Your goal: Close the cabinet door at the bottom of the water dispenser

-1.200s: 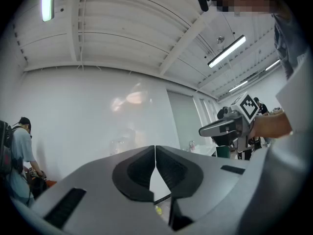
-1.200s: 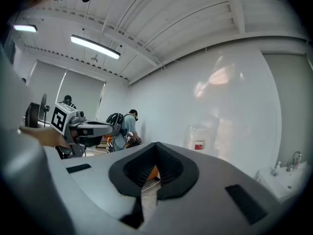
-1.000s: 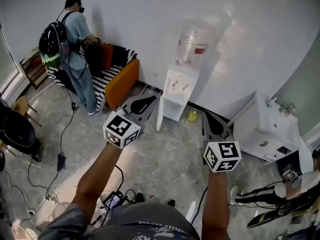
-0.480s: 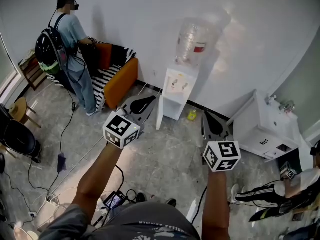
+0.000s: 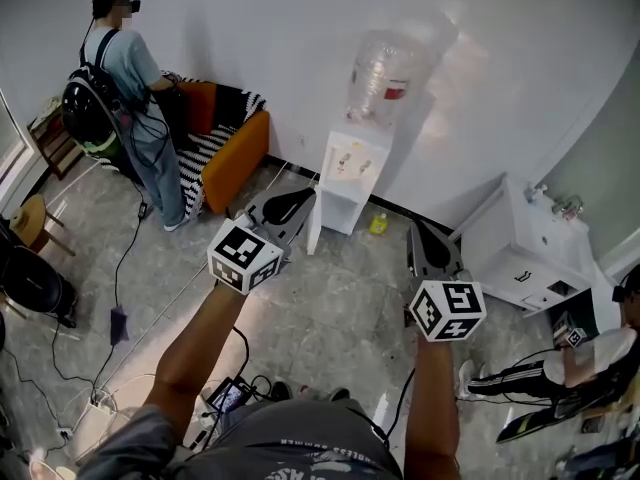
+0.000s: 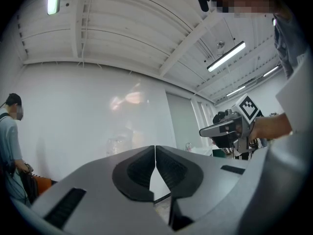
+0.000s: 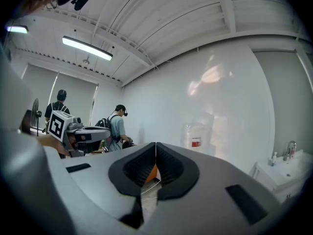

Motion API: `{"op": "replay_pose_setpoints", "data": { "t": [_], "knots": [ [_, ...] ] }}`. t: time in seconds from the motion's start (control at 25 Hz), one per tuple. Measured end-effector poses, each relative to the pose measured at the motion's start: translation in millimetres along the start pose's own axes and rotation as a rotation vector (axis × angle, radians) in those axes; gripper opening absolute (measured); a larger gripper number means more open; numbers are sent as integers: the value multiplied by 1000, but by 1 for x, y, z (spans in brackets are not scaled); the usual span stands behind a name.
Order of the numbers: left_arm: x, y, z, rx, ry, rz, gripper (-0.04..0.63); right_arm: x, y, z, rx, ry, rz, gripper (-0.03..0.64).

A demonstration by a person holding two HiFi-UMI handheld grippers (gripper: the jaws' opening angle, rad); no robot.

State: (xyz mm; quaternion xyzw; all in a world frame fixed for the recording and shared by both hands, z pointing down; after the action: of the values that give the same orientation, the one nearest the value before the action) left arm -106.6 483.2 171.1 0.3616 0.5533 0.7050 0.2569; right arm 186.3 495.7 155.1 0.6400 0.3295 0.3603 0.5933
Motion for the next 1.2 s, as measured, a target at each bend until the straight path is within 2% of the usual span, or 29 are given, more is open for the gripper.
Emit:
{"op": "replay_pose_setpoints", "data": {
  "t": [0.36,0.68,0.96,1.2],
  "knots": [
    [-10,10,-8,6,-2,-20,21,-13,9,13,-17,5,-7,29],
    [-19,22,-15,-3,-102,-32,21,-46,20,44,-28,-55,-4,28],
    [-65,37,-28,-11,-157,-72,21,-95,28,93,-59,-116,-18,29],
    [-92,42,-39,-38,-238,-91,21,-137,29,128,-66,-192,-2,29]
  ]
}}
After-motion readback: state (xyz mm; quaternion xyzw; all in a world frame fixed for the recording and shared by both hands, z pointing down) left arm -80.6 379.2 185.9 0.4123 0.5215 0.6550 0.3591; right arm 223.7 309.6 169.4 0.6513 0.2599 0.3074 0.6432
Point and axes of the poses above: the fingertips, and each gripper's own axes: x backward along the fingers, z to its right, y out of its underside, the point moved 10 cm from there along x, backward along the fingers, and after that the axes turned 8 degrees about z, right-handed, at the moved point
